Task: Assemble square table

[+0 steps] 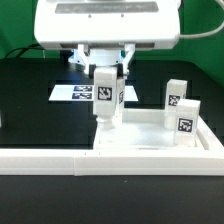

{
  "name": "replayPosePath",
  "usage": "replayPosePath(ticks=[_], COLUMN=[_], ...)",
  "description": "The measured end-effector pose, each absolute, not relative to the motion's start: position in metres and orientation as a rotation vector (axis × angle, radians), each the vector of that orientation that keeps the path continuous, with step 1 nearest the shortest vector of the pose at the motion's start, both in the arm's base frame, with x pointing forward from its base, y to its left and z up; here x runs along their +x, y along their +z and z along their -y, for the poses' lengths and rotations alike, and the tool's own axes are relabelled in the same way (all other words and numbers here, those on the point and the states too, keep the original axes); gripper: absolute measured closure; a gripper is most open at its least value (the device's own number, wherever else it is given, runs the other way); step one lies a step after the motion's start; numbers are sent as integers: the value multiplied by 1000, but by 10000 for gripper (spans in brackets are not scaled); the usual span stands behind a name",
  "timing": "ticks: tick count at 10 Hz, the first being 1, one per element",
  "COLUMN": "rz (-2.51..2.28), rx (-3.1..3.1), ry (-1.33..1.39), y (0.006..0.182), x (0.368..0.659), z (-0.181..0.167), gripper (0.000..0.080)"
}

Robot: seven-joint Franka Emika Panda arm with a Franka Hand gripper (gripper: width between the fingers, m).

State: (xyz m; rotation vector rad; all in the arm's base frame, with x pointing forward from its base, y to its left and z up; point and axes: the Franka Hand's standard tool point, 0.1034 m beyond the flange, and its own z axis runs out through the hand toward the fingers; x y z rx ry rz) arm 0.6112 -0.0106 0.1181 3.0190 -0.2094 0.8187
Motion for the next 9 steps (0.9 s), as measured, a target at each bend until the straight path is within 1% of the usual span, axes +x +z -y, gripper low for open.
replayPosePath(ticks=[3,7,9], rz=[194,184,183], rx=[3027,3013,3014], ry=[789,829,819], y=[104,103,98], x=[610,615,614], z=[5,2,2], gripper=[506,506,506])
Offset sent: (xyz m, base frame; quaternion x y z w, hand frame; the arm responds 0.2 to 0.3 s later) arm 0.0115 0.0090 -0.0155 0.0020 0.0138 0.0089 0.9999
